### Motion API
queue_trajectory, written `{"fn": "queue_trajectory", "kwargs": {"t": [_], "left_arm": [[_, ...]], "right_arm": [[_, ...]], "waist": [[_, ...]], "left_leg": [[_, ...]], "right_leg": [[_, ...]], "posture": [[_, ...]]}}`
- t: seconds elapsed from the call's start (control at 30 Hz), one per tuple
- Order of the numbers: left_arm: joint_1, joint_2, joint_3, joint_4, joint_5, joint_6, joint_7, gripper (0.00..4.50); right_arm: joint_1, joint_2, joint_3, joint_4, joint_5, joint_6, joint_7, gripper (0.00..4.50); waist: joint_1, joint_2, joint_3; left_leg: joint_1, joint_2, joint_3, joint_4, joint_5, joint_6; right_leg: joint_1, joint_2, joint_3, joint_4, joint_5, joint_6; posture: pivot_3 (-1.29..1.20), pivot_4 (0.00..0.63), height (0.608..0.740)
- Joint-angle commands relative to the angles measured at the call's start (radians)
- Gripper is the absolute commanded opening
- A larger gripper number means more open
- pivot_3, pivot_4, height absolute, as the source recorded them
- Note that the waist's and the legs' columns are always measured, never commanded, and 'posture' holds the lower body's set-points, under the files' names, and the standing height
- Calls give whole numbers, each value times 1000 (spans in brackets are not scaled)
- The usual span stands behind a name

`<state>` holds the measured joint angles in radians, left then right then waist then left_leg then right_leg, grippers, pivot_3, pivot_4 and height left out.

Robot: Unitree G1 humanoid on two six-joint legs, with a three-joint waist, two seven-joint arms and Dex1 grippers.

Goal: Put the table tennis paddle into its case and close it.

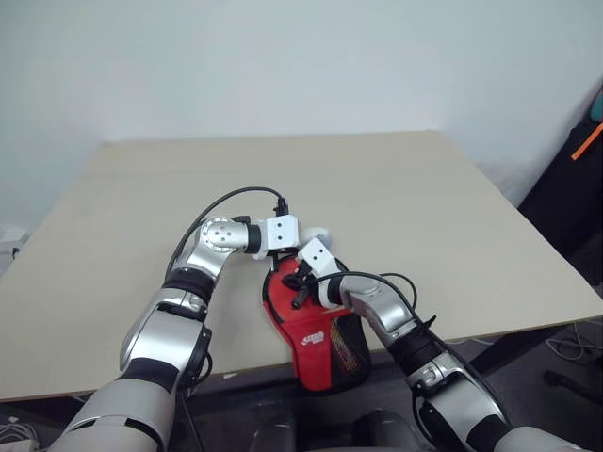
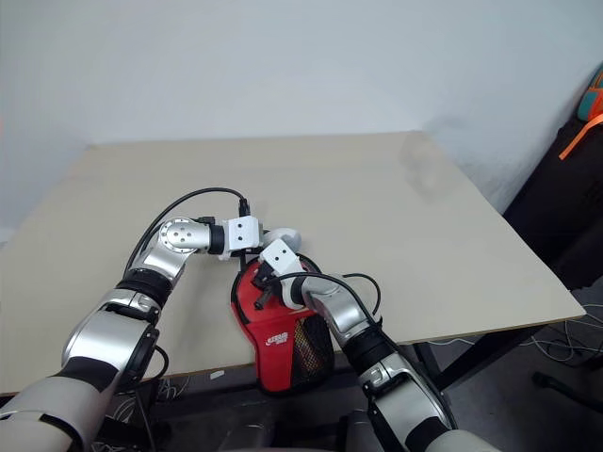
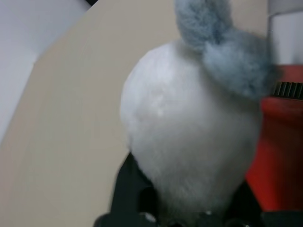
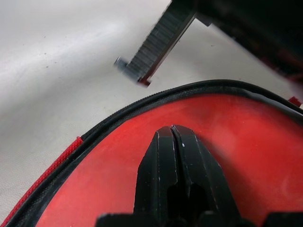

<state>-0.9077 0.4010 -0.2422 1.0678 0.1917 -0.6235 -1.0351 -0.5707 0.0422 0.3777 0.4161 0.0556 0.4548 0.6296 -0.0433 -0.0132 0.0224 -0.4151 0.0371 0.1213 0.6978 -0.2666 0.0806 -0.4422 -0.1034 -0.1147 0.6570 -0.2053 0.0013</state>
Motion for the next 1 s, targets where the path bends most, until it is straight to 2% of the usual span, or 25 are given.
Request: {"fn": "queue_trajectory", "kwargs": {"t": [0.03, 0.23, 0.43, 0.57, 0.73, 0.87, 1.0], "left_arm": [[-23, -6, 1, -26, -9, -39, 4, 2361], [-16, 15, 5, -43, -30, -45, -41, 4374], [-1, 88, 22, -124, -84, -22, -155, 4445], [-13, 170, 44, -168, -125, 24, -215, 4445], [11, 276, 119, -312, -261, 226, -336, 4445], [142, 341, 205, -512, -357, 418, -305, 4445], [334, 341, 268, -787, -472, 644, -240, 4445]], "right_arm": [[34, -7, 26, 62, -21, 47, 10, 0], [36, -7, 27, 62, -22, 48, 15, 0], [33, -3, 29, 72, -25, 46, 22, 0], [31, -1, 31, 81, -28, 42, 27, 0], [31, -6, 31, 63, -30, 49, 33, 0], [47, -58, 9, -52, -15, 116, 47, 0], [89, -148, -1, -279, 29, 248, 99, 0]], "waist": [[0, 0, 0], [0, 0, 0], [-1, 0, 0], [-1, 1, 0], [-2, 1, 0], [-1, 3, -1], [1, 3, 0]], "left_leg": [[0, 0, 0, 0, 0, 0], [0, 0, 1, 0, 0, 1], [1, 2, 2, 0, -1, 0], [1, 2, 3, 0, -1, 0], [1, 3, 4, 0, -1, 0], [2, 3, 4, 0, -2, -1], [1, 2, 4, 2, -4, -1]], "right_leg": [[0, 0, 0, 0, 0, 0], [0, 0, 1, 0, 0, 0], [-1, 1, 2, 0, 0, 0], [-1, 1, 3, 0, 0, 0], [-1, 2, 4, 1, 0, 0], [-1, 1, 5, 0, -1, 1], [-1, 1, 7, 0, -1, 1]], "posture": [[0, 0, 706], [0, 0, 706], [0, 0, 706], [0, 0, 706], [0, 0, 706], [0, 0, 706], [0, 0, 706]]}}
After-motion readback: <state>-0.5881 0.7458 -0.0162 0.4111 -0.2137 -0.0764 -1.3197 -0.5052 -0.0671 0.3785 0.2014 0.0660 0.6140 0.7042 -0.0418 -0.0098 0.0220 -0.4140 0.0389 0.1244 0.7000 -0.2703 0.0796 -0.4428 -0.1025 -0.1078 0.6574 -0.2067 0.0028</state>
